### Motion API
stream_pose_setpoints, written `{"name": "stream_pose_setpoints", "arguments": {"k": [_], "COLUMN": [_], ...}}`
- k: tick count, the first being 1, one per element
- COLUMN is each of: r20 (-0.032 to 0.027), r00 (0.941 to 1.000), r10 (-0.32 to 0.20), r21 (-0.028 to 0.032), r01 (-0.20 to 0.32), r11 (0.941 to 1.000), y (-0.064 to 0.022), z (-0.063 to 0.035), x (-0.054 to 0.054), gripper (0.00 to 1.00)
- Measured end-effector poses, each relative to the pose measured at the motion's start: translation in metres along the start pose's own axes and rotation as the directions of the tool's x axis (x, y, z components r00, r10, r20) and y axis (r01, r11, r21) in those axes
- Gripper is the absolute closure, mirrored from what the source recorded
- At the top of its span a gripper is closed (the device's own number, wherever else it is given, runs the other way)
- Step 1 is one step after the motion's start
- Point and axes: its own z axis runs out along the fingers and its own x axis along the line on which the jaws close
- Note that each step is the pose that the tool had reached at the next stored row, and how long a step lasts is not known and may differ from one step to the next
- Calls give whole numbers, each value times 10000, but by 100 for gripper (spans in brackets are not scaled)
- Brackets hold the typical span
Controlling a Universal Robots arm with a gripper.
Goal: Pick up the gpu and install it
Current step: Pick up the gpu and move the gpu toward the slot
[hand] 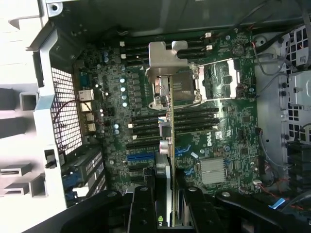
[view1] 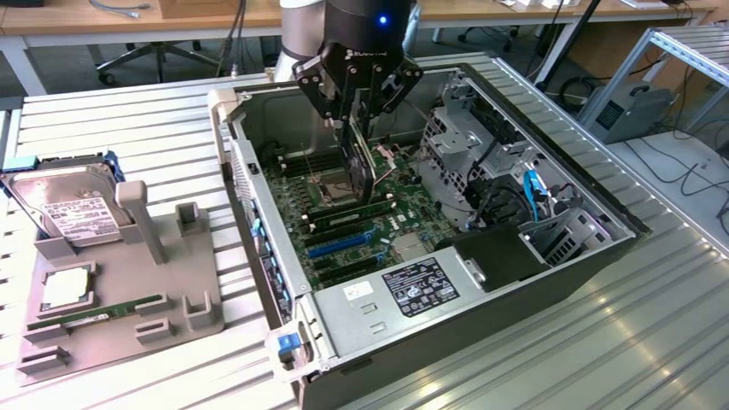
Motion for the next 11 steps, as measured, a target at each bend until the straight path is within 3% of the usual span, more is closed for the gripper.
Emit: {"name": "stream_pose_setpoints", "arguments": {"k": [11], "r20": [-1], "r00": [10000], "r10": [0], "r21": [2], "r01": [0], "r11": [10000], "y": [18], "z": [24], "x": [-149], "gripper": [73]}}
